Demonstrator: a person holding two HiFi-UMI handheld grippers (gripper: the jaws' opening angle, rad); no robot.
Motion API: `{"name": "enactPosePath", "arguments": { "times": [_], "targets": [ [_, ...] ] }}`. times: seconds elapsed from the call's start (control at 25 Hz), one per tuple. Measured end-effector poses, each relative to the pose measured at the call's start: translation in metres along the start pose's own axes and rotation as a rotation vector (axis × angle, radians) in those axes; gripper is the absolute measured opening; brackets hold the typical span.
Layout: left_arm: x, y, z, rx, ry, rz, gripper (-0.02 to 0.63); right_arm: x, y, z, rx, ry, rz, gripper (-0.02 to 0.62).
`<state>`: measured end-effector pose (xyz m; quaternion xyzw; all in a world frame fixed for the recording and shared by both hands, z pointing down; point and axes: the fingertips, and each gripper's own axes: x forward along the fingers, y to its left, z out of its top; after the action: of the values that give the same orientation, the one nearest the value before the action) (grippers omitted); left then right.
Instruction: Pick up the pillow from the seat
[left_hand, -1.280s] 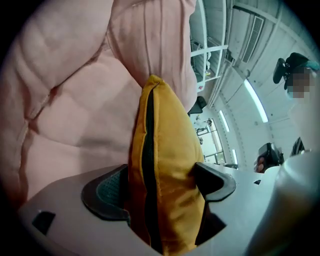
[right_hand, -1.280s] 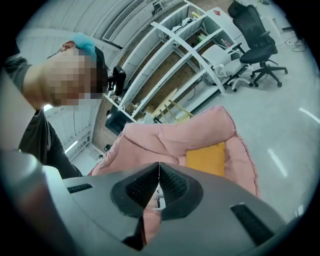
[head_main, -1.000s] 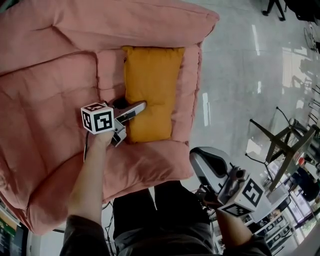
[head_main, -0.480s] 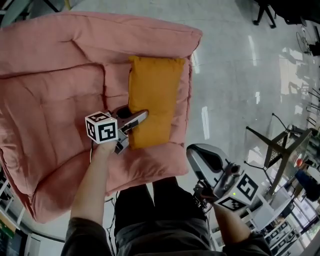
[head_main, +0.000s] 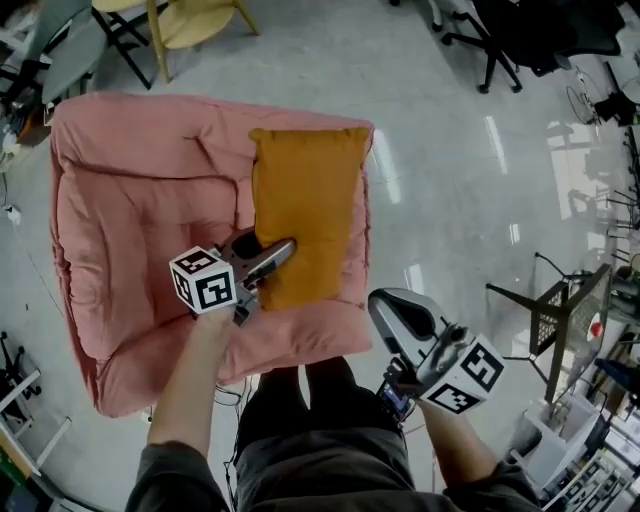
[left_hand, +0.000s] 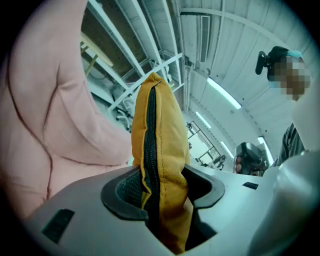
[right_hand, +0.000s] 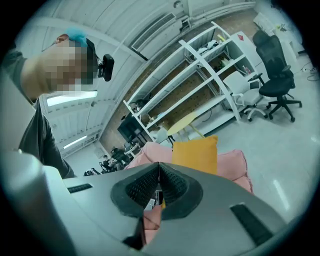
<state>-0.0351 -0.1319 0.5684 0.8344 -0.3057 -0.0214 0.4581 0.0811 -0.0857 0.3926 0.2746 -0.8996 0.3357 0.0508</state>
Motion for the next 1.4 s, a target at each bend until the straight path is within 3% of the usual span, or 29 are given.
{"name": "enactPosePath", "arguments": {
  "times": [0.32,0.68,1.12,1.4],
  "targets": [
    [-0.068,-0.101,0.100,0.196,-0.123,0.002,0.225,-0.013,0.077,0.066,-0.114,-0.083,0.033,0.015],
    [-0.125,-0.207,0.177,0.404,-0.207,-0.034,0.222,-0.037,0.154,0.138,-0.244,-0.215,0.065,0.015],
    [-0.187,-0.320,0.199,0.574,-0.307,-0.078,0.221,-0.081,0.228,0.155,-0.337,-0.331,0.091,0.015],
    [-0.207,-0.353,0.214,0.642,-0.335,-0.096,0.221,-0.087,0.262,0.161,-0.373,-0.367,0.116,0.015]
  ]
}}
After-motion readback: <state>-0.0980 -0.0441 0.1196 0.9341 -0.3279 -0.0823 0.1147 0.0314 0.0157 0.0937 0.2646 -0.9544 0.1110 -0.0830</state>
